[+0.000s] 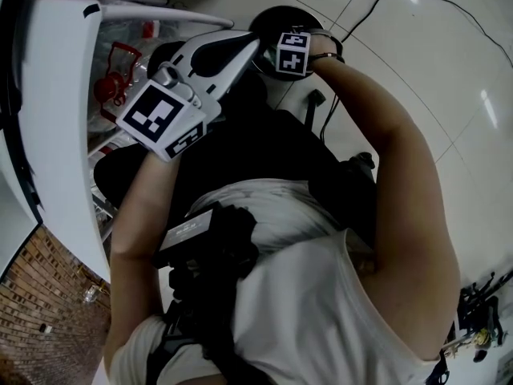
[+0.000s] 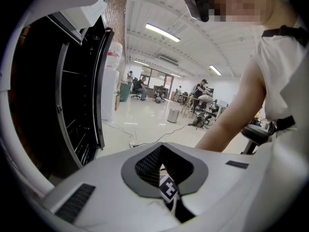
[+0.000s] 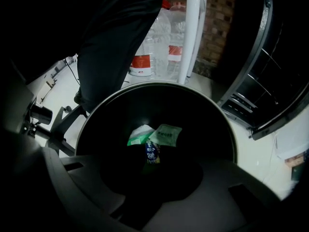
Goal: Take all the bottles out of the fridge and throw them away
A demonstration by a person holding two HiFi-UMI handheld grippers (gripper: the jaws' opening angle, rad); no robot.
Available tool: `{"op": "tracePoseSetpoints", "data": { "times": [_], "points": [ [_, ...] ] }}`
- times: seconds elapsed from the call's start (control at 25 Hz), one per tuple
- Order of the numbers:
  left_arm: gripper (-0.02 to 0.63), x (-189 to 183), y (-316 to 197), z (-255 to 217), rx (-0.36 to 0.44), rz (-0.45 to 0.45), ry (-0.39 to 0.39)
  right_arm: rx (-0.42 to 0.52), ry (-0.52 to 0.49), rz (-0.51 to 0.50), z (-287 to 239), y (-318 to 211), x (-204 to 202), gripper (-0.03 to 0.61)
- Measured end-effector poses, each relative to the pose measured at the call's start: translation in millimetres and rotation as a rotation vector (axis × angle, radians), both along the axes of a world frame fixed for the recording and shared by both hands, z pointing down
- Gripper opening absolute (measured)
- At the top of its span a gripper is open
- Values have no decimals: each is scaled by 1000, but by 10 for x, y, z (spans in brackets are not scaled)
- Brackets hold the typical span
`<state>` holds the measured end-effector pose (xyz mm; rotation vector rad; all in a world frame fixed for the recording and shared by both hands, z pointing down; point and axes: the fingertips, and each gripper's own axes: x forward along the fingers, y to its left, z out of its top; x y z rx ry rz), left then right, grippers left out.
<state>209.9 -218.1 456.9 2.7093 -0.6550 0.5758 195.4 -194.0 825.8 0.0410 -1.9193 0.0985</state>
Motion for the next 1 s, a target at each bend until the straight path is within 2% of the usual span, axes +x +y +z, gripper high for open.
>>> {"op": "tracePoseSetpoints", "data": {
  "times": [0.16,0.24,0.4,0.52,0.6,0.68,0.8,0.88,1.0],
  "points": [
    [12,-35,17,-48,8,-6,8,12,-48,65,-221,-77,8,100],
    [14,-60,23,-103,16,-14,16,22,-113,131,-436,-153,12,0],
    [14,-147,29,-296,28,-48,52,1,-263,251,-954,-201,-46,0],
    [14,-171,77,-512,56,-41,76,29,-376,272,-1482,-242,-113,0],
    [12,-165,150,-650,91,-18,78,53,-497,275,-1973,-278,-138,0],
    [14,-168,240,-793,120,-11,91,69,-665,279,-2604,-311,-143,0],
    [14,-211,370,-1098,89,-43,145,87,-917,266,-3732,-327,-165,0],
    [14,-287,438,-1365,103,-69,164,124,-1019,211,-4427,-304,-226,0],
    [14,-438,562,-1770,182,-83,180,203,-1116,83,-5247,-208,-372,0]
  ]
}}
